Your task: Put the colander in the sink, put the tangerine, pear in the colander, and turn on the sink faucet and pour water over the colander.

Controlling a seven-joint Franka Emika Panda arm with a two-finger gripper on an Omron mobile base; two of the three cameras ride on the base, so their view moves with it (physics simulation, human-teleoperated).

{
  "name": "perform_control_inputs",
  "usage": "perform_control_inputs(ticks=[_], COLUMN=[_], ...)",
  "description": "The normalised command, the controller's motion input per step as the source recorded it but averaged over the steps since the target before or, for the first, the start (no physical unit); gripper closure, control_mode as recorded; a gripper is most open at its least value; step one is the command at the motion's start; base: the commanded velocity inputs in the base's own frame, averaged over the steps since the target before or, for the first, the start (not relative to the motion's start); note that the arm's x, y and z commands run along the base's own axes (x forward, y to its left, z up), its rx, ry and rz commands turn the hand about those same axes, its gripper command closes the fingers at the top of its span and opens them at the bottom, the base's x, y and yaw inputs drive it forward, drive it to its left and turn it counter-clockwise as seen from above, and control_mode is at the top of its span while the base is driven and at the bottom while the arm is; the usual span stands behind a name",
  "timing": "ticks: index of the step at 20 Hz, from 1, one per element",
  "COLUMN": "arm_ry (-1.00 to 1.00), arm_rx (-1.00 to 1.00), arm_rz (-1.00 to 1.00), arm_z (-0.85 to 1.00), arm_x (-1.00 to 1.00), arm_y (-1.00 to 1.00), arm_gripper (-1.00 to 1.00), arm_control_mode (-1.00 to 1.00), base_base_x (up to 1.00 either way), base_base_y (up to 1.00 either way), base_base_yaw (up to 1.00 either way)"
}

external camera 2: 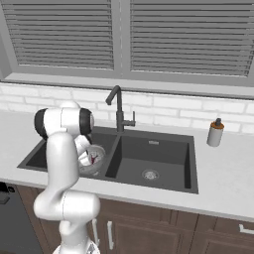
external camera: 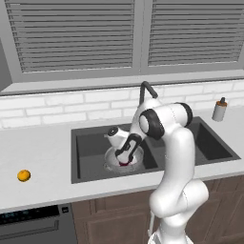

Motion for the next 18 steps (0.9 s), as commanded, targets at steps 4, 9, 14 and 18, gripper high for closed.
perform_control_inputs(ticks=[4, 9, 14, 18], arm_ry=[0.0, -0.18, -0.3, -0.16], arm_rx=[0.18, 0.16, 0.13, 0.06], arm_rz=[0.0, 0.0, 0.0, 0.07], arm_z=[-0.19, 0.0, 0.05, 0.0], arm_x=[-0.44, -0.44, -0.36, -0.21], arm_y=[0.0, 0.0, -0.06, -0.12], arm_gripper=[-1.0, 1.0, 1.0, 1.0], arm_control_mode=[-1.0, -1.0, -1.0, -1.0], base_base_x=[0.0, 0.0, 0.0, 0.0], base_base_y=[0.0, 0.0, 0.0, 0.0], base_base_yaw=[0.0, 0.0, 0.0, 0.0])
